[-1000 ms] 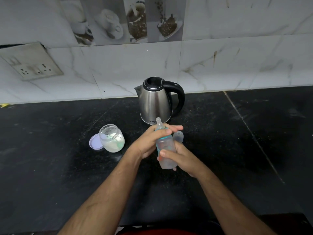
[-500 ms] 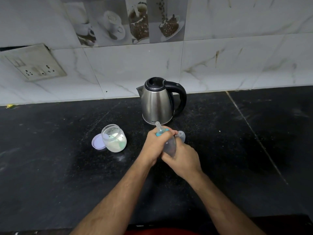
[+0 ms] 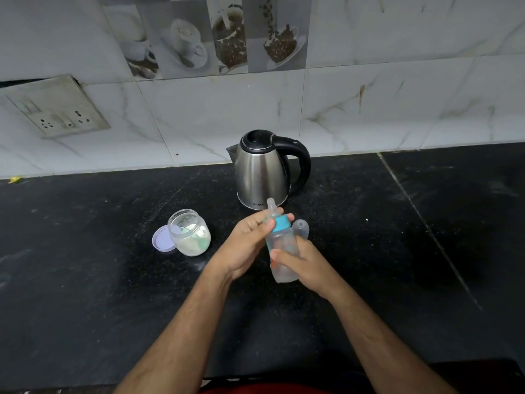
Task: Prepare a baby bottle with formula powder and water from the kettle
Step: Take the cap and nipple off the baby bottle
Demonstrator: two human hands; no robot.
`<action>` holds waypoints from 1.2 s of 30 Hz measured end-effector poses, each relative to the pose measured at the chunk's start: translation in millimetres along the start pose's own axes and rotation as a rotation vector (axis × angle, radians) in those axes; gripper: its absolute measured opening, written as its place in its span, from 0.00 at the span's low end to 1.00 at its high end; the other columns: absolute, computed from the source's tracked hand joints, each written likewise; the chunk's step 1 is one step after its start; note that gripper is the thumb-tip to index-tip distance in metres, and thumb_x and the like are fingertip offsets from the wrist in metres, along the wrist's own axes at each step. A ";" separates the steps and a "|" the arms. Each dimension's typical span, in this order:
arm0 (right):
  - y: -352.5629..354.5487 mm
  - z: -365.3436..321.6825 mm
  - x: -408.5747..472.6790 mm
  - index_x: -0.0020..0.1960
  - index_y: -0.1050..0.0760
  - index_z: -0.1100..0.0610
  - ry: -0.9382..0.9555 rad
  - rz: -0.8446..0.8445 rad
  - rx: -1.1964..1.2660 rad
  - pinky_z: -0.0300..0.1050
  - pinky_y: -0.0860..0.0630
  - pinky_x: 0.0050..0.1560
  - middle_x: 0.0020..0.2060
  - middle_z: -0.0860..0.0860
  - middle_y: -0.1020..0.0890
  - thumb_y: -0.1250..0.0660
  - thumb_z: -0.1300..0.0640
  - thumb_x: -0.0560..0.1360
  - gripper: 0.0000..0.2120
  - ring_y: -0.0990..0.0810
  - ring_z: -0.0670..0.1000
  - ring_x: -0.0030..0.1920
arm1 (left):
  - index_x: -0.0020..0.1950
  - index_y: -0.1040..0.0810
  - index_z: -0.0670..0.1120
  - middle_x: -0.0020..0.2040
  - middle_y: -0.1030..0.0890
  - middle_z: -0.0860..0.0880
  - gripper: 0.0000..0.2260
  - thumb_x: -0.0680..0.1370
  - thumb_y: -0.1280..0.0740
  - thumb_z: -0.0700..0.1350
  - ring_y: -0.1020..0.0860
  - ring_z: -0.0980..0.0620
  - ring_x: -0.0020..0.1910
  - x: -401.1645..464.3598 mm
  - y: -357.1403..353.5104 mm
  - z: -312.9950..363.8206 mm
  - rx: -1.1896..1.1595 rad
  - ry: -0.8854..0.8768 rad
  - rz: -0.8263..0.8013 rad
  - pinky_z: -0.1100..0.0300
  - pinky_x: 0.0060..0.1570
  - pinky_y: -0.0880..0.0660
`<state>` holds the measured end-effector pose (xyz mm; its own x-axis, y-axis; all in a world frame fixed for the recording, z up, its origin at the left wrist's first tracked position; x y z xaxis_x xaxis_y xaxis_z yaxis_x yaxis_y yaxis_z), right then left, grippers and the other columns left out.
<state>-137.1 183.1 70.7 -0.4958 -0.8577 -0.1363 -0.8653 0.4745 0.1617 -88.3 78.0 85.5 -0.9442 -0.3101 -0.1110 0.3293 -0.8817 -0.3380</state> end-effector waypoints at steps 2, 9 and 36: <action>4.5 -0.1 -0.6 0.59 0.25 0.52 0.006 0.094 -0.161 0.41 0.22 0.50 0.47 0.48 0.17 0.31 0.49 0.76 0.14 0.17 0.45 0.48 | 0.67 0.25 0.39 0.60 0.18 0.44 0.18 0.79 0.34 0.44 0.20 0.50 0.59 -0.5 -0.4 1.1 0.043 -0.029 0.049 0.56 0.60 0.23; 5.0 -6.4 -3.2 0.53 0.32 0.49 -0.002 0.286 -0.616 0.52 0.19 0.41 0.38 0.47 0.18 0.36 0.37 0.70 0.19 0.18 0.47 0.37 | 0.59 0.20 0.48 0.45 0.17 0.51 0.20 0.69 0.22 0.46 0.18 0.57 0.45 -2.5 -1.2 -4.9 0.087 -0.023 0.366 0.62 0.46 0.22; -0.5 -1.9 -4.9 0.55 0.27 0.51 -0.025 0.244 -0.462 0.51 0.20 0.47 0.44 0.45 0.17 0.34 0.36 0.68 0.23 0.18 0.46 0.44 | 0.68 0.25 0.49 0.70 0.24 0.49 0.23 0.73 0.28 0.50 0.26 0.51 0.69 -17.2 4.3 2.4 0.048 -0.037 0.107 0.51 0.70 0.30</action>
<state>-134.0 186.7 73.1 -0.6852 -0.7255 -0.0635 -0.6045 0.5179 0.6053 -70.7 78.7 88.2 -0.9032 -0.4151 -0.1088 0.4285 -0.8588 -0.2808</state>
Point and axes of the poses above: each hand's wrist, its own x-axis towards the middle knuckle, its own y-axis out of the back of the hand, z = x × y, the point moved 7 cm from there along x, towards the middle knuckle
